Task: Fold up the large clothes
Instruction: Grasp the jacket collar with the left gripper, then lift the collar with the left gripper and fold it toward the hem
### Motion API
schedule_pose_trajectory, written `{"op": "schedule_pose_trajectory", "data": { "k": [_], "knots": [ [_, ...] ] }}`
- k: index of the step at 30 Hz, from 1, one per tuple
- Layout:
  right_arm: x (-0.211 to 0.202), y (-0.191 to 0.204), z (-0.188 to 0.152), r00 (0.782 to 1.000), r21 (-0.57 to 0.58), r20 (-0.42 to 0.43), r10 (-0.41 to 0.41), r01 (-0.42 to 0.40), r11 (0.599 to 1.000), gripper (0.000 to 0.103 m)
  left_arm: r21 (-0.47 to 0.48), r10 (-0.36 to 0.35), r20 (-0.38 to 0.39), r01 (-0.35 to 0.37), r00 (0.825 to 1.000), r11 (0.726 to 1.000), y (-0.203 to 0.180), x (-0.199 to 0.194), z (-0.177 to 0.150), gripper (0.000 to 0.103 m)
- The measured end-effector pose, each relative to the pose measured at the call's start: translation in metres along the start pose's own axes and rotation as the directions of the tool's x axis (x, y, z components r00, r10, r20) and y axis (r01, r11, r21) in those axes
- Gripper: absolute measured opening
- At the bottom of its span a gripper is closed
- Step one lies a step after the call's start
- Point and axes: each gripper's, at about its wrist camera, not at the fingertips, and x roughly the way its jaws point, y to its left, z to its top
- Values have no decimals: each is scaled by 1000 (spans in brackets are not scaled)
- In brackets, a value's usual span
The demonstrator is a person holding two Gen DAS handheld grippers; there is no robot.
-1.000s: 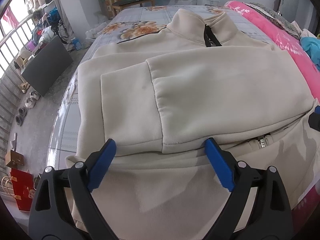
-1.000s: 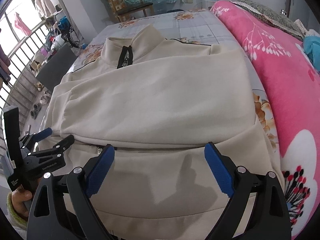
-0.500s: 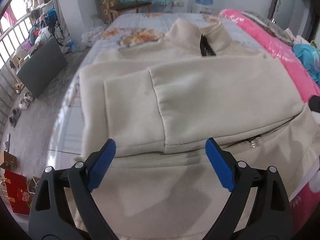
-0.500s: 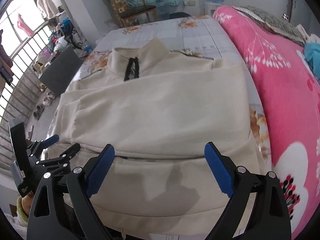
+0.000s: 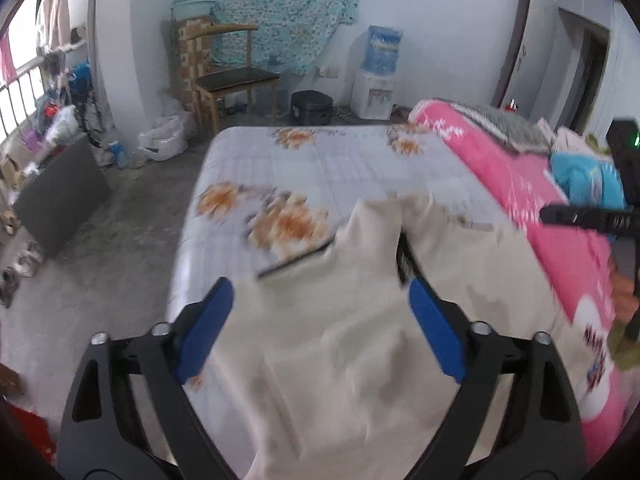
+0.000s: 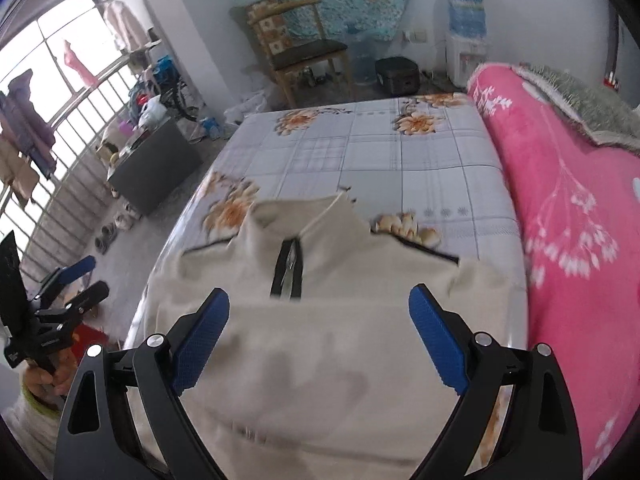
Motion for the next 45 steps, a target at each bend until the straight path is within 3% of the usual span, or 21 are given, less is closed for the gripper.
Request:
{"op": "schedule_pose_trajectory", "data": {
  "k": [5, 6, 10, 14, 17, 19, 22, 27, 31, 34, 37, 39, 42, 45],
  "knots": [
    [69, -18, 48, 997, 93, -78, 26, -19, 995, 89, -49, -78, -58, 75, 995, 996, -10, 85, 50, 66],
    [82, -19, 55, 996, 96, -89, 23, -14, 995, 89, -54, -88, -77, 84, 993, 995, -15, 106, 58, 59],
    [132, -28, 76, 992, 109, -122, 13, 0, 994, 86, -44, -91, -168, 85, 981, 995, -33, 169, 71, 46],
    [173, -33, 81, 985, 101, -175, 8, 10, 995, 78, 1, -54, -223, 56, 973, 998, -47, 201, 61, 35],
    [192, -39, 75, 977, 95, -212, 0, 21, 995, 54, 35, -26, -233, 35, 972, 999, -52, 208, 52, 19],
    [189, -41, 68, 978, 98, -208, 31, -11, 995, 25, 46, -26, -227, 37, 974, 998, -52, 205, 48, 13],
    [165, -33, 61, 984, 50, -173, 33, -24, 998, 11, 54, -14, -188, 24, 982, 998, -50, 182, 47, 7],
    [100, -6, 34, 996, -105, -92, 13, -23, 994, 10, 91, -89, -118, 100, 989, 991, -58, 119, 35, 6],
    [64, 5, -10, 997, -200, -71, -16, 1, 980, 10, 138, -144, -120, 160, 982, 977, -69, 80, 1, 6],
    [64, 5, -49, 993, -247, -114, -34, 5, 969, 15, 132, -154, -159, 176, 975, 976, -69, 70, -30, 7],
    [83, -5, -85, 973, -254, -221, -66, 8, 967, 33, 86, -157, -225, 180, 962, 980, -61, 76, -58, 17],
    [83, -13, -98, 962, -252, -254, -99, 32, 967, 35, 55, -166, -254, 185, 953, 981, -52, 76, -70, 25],
    [51, -17, -98, 976, -223, -212, -56, 7, 975, 46, 25, -227, -191, 236, 955, 971, -36, 50, -74, 33],
    [7, -16, -82, 996, -204, -80, 33, -49, 978, 48, 13, -296, -62, 297, 953, 955, -25, 19, -61, 34]
  ]
}}
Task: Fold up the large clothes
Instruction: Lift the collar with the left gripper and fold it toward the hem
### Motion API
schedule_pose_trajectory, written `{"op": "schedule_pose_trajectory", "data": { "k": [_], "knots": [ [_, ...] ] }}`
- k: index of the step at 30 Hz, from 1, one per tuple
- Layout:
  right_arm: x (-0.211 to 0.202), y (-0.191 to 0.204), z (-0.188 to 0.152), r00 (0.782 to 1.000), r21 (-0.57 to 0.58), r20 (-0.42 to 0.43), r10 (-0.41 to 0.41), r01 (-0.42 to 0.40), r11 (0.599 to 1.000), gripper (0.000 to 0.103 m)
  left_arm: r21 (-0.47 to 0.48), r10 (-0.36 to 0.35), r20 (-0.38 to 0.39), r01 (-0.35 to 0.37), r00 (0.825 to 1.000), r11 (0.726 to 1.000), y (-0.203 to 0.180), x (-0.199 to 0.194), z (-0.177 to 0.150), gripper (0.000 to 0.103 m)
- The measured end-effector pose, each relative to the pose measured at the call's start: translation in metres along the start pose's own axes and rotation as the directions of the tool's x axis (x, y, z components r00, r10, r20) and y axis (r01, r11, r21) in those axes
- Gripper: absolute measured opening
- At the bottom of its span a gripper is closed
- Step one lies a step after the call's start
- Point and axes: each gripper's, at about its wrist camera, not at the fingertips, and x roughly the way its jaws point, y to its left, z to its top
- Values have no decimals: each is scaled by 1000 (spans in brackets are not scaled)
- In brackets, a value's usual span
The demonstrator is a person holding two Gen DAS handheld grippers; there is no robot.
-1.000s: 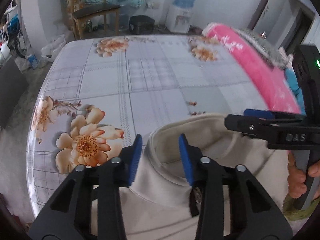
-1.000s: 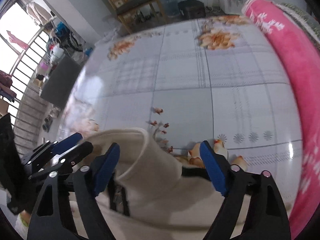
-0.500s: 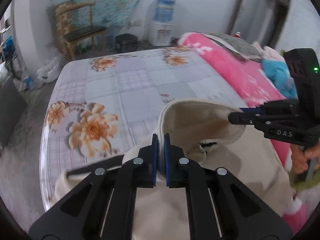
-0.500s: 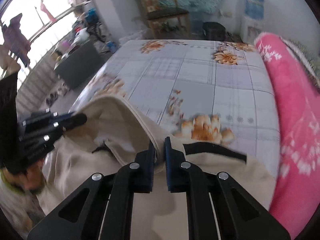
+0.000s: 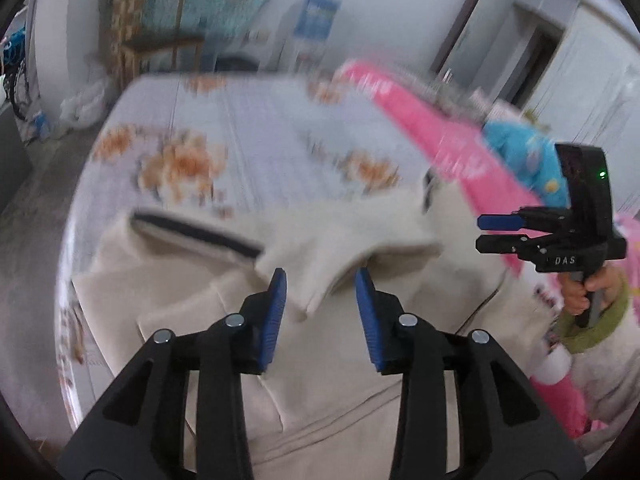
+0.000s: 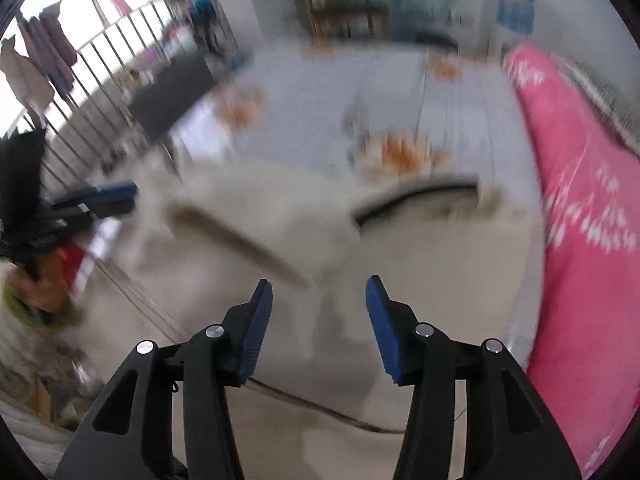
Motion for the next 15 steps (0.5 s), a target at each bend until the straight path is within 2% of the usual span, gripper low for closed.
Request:
{"op": "schedule_pose_trajectory", "data": {
  "k": [2, 4, 6, 8, 10, 11, 12, 13, 15],
  "knots": [
    [-13, -1, 17, 995, 36, 87, 44, -48, 998, 48, -28, 2, 30, -1, 1000, 1000, 0, -1, 12, 34],
    [-1, 2, 33, 993, 71, 104, 64, -72, 995, 48, -56, 19, 31, -17, 999, 998, -5, 15, 28, 33],
    [28, 13, 45, 993, 80, 79, 86, -92, 993, 39, -53, 34, -6, -34, 999, 998, -16, 43, 37, 33],
    [54, 25, 46, 997, 55, 34, 62, -64, 996, 37, -18, 81, -63, -82, 995, 996, -23, 68, 36, 32],
    [87, 34, 35, 999, 23, -42, 30, -29, 999, 36, 33, 151, -162, -148, 975, 988, -26, 97, 21, 32],
    [97, 35, 26, 997, 5, -71, 2, -2, 1000, 36, 36, 178, -222, -174, 959, 984, -23, 112, 10, 32],
    [106, 37, 20, 995, -13, -94, -22, 21, 1000, 35, 25, 178, -234, -177, 956, 984, -18, 117, 1, 32],
    [109, 37, 13, 996, -42, -78, -35, 32, 999, 34, 28, 171, -194, -169, 966, 985, -18, 112, -3, 31],
    [102, 33, 11, 996, -45, -76, -37, 34, 998, 34, 28, 156, -197, -154, 968, 988, -15, 108, -7, 31]
  ]
}}
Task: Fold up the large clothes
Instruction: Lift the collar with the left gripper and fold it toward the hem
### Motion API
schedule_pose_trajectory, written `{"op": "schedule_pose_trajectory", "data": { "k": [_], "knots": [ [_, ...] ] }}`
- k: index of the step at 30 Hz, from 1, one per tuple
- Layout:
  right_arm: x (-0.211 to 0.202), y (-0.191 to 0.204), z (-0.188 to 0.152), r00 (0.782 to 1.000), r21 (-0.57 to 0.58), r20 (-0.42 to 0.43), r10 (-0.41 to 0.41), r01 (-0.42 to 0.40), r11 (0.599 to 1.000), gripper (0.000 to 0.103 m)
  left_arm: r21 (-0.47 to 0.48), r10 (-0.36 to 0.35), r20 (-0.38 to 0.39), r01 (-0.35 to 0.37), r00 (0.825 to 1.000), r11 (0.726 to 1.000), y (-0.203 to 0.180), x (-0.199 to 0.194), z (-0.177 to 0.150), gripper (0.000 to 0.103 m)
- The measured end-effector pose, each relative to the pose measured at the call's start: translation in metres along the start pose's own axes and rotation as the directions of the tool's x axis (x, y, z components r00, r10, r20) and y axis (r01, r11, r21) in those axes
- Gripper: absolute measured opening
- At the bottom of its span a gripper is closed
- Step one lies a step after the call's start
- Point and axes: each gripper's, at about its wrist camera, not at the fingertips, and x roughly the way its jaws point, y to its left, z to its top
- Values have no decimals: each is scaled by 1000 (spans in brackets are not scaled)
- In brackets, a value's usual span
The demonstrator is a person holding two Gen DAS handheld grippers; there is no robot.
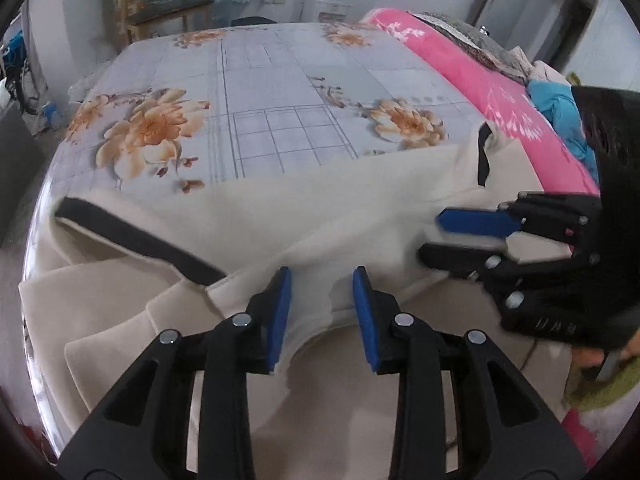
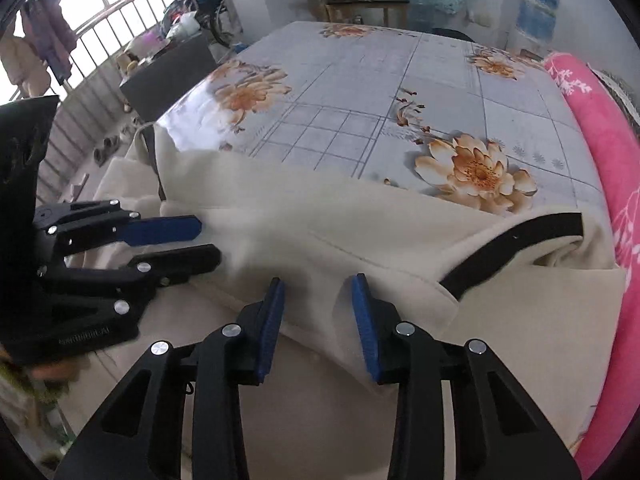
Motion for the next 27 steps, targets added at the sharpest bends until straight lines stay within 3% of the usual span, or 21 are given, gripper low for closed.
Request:
{"op": "schedule_pose_trajectory", "data": {
  "k": [5, 8, 10, 12, 16, 18, 22, 27],
  "knots": [
    [-36, -13, -7, 998, 39, 53, -20, 18, 999, 34, -113, -83, 50, 88, 995, 990, 28, -26, -5, 31],
    [-22, -23, -18, 998, 29, 6, -62, 62, 998, 34, -128, -57, -9, 56, 998, 990, 35, -11, -16, 28],
    [-25, -24, -25, 997, 0, 27, -77, 77, 997, 34, -119, -51, 0, 51, 999, 992, 33, -14, -15, 28],
    [-34, -25, -26, 994, 37, 10, -109, 109, 993, 35, -169, -43, -14, 40, 999, 985, 37, -21, -15, 29],
    [-65, -28, -37, 986, 104, 50, -161, 156, 982, 35, -180, -19, 53, 28, 998, 983, 47, -61, -30, 30],
    [-86, -26, -50, 990, 149, 74, -124, 112, 983, 37, -199, -12, 86, 29, 996, 979, 52, -87, -47, 33],
    [-109, -13, -81, 994, 192, 106, -23, 2, 981, 56, -267, 13, 143, 26, 990, 963, 69, -136, -97, 36],
    [-107, 25, -118, 989, 188, 85, 119, -133, 973, 68, -347, 36, 176, 27, 984, 937, 78, -170, -162, 36]
  ]
}}
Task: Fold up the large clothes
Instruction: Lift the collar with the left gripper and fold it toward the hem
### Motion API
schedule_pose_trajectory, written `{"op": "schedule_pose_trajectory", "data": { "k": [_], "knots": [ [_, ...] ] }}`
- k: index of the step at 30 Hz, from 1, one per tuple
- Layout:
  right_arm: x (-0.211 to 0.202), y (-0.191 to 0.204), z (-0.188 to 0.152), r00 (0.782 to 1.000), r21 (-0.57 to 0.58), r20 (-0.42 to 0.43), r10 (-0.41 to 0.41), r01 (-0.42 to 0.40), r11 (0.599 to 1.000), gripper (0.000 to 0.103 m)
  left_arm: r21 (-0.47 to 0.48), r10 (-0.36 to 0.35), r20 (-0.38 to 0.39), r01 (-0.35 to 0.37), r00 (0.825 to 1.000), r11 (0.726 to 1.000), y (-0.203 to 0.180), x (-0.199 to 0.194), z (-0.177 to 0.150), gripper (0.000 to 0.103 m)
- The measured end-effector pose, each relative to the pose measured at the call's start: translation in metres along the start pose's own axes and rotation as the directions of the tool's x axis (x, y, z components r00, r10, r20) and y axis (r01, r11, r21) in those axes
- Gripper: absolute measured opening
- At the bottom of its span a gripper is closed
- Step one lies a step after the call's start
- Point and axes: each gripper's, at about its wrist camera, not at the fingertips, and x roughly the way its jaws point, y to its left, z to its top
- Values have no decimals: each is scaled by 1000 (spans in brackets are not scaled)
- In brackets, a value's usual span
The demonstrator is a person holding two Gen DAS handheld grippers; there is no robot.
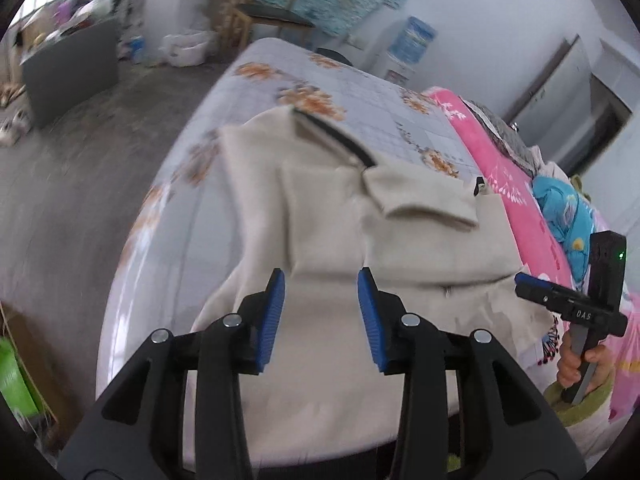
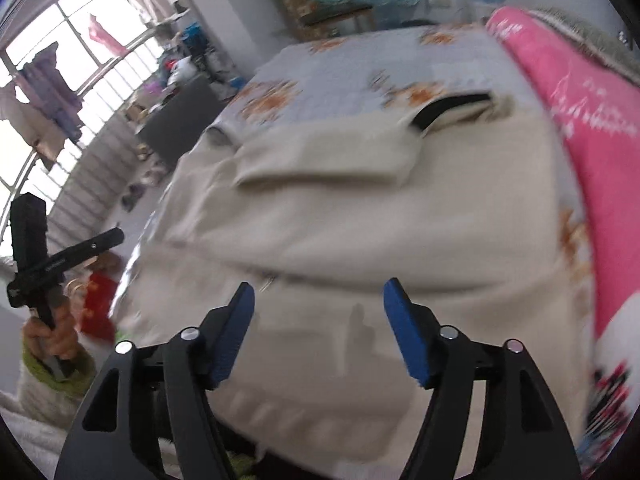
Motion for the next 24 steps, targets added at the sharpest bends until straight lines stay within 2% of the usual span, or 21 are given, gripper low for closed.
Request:
{"op": "schedule_pose_trajectory", "data": {
  "k": [2, 5, 7, 9, 15, 20, 24],
  "knots": [
    [5, 6, -13, 1000, -12, -11, 16, -16, 1000, 72, -6, 30, -2, -30, 1000, 1000, 6, -7, -20, 36],
    [24, 9, -28, 998, 1, -59, 16, -16, 1000, 73, -2, 83, -1, -83, 997, 997, 11, -8, -41, 36],
    [36, 8, -36, 996, 12, -94, -11, 12, 1000, 73, -4, 112, -1, -112, 994, 994, 18, -6, -47, 36],
    [36, 11, -37, 996, -8, -82, -26, 26, 1000, 73, -10, 115, -7, -115, 993, 993, 24, -2, -49, 36],
    [41, 15, -37, 995, -12, -89, -44, 43, 999, 74, -44, 85, -55, -88, 995, 995, 42, 23, -45, 36],
    [39, 18, -39, 994, -26, -90, -65, 63, 998, 74, -36, 66, -29, -67, 997, 997, 42, 30, -40, 36],
    [39, 20, -39, 991, -35, -97, -87, 84, 996, 74, -7, 14, 4, -14, 1000, 1000, 36, 30, -37, 35]
  ]
}}
